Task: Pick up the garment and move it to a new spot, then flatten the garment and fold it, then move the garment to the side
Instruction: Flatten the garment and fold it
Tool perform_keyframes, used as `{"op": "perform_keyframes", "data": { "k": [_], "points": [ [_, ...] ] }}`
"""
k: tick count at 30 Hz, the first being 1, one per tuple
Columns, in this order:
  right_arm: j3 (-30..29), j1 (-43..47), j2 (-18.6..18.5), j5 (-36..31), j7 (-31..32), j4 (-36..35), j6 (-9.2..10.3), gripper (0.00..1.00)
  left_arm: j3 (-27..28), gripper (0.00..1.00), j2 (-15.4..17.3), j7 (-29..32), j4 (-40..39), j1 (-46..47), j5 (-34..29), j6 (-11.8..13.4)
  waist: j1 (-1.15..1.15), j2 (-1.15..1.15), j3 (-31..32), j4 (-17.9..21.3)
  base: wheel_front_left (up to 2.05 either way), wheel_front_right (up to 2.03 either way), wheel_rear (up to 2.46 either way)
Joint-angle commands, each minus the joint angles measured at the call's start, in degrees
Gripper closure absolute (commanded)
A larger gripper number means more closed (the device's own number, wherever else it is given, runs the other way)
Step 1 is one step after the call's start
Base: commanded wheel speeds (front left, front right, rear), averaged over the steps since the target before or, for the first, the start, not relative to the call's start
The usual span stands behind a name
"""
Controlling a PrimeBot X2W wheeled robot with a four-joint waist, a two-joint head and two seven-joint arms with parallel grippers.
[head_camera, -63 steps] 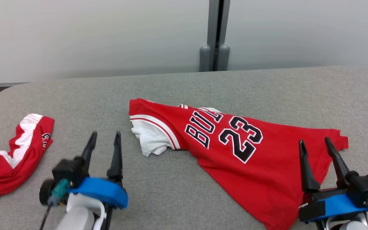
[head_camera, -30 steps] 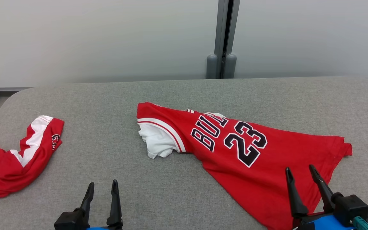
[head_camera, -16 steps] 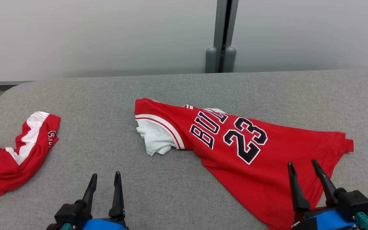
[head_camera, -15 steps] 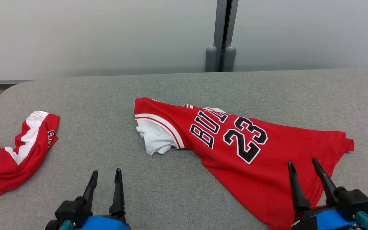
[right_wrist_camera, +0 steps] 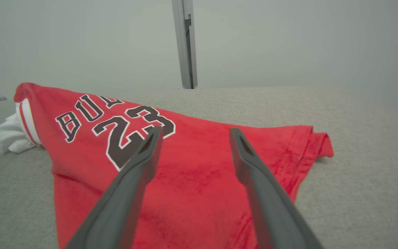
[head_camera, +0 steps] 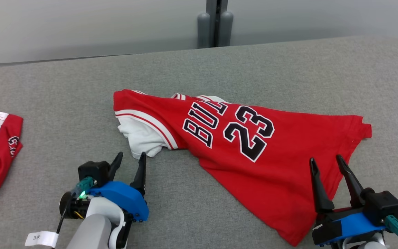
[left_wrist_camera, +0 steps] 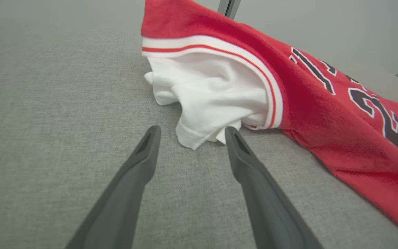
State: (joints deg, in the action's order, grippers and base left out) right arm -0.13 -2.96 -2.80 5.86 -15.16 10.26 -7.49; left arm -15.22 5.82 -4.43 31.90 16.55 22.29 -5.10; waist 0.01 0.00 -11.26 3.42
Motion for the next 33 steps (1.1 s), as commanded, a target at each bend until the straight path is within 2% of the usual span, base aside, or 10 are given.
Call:
{"op": "perform_keyframes", "data": {
  "k": [1,6,7,8,10,18,23,25,26,33],
  "points": [
    [-0.1,-0.8,-0.2,0.3,0.0,-0.2,-0.01,0.00,0.4,0.00,0.3,-0.3,1.4,2.5,0.4,-0.4,-0.01,0.00,-0.9,0.7,0.00,0.00,0.00],
    [-0.3,-1.7,-0.2,0.5,0.0,-0.3,-0.01,0.00,1.2,0.00,0.7,-0.9,6.3,6.4,2.0,-0.8,-0.01,0.00,-2.5,2.8,0.00,0.00,0.00],
    [-0.4,-1.8,-0.2,0.6,0.0,-0.3,-0.01,0.00,0.9,0.21,1.0,-0.8,7.3,7.0,1.8,-1.0,-0.01,0.00,-2.7,3.1,0.00,0.00,0.00],
    [-0.6,-1.8,-0.2,0.7,0.0,-0.3,-0.01,0.00,0.5,0.58,1.2,-1.1,7.9,7.6,1.5,-1.1,-0.01,0.00,-2.8,3.3,0.00,0.00,0.00],
    [-1.2,-1.9,-0.2,0.8,0.0,-0.5,-0.01,0.00,0.5,1.00,1.1,-2.3,8.3,8.0,2.2,-1.5,-0.01,0.00,-2.8,3.4,0.00,0.00,0.00],
    [-3.7,-1.4,-0.2,0.0,0.0,-0.2,-0.01,0.00,-1.3,1.00,3.4,-7.7,2.6,4.2,1.3,-1.9,-0.01,0.00,-0.8,-0.5,0.00,0.00,0.00],
    [-4.7,-0.4,-0.2,-0.2,0.0,0.1,-0.01,0.00,-1.0,1.00,5.2,-7.6,-5.1,-0.6,0.9,-0.5,-0.01,0.00,0.8,-4.0,0.00,0.00,0.00],
    [-4.8,-0.1,-0.2,-0.4,0.0,0.4,-0.01,0.00,-1.1,1.00,6.4,-6.0,-9.9,-3.9,0.8,0.6,-0.01,0.00,1.6,-5.6,0.00,0.00,0.00],
    [-4.8,0.0,-0.2,-0.4,0.0,0.6,-0.01,0.00,-1.3,1.00,7.8,-3.2,-15.4,-7.5,0.7,1.7,-0.01,0.00,2.2,-6.8,0.00,0.00,0.00],
    [-4.2,-0.1,-0.2,-0.3,0.0,1.1,-0.01,0.00,-2.1,1.00,10.5,6.6,-27.8,-17.9,2.5,4.3,-0.01,0.00,2.9,-8.6,0.00,0.00,0.00]
  ]
}}
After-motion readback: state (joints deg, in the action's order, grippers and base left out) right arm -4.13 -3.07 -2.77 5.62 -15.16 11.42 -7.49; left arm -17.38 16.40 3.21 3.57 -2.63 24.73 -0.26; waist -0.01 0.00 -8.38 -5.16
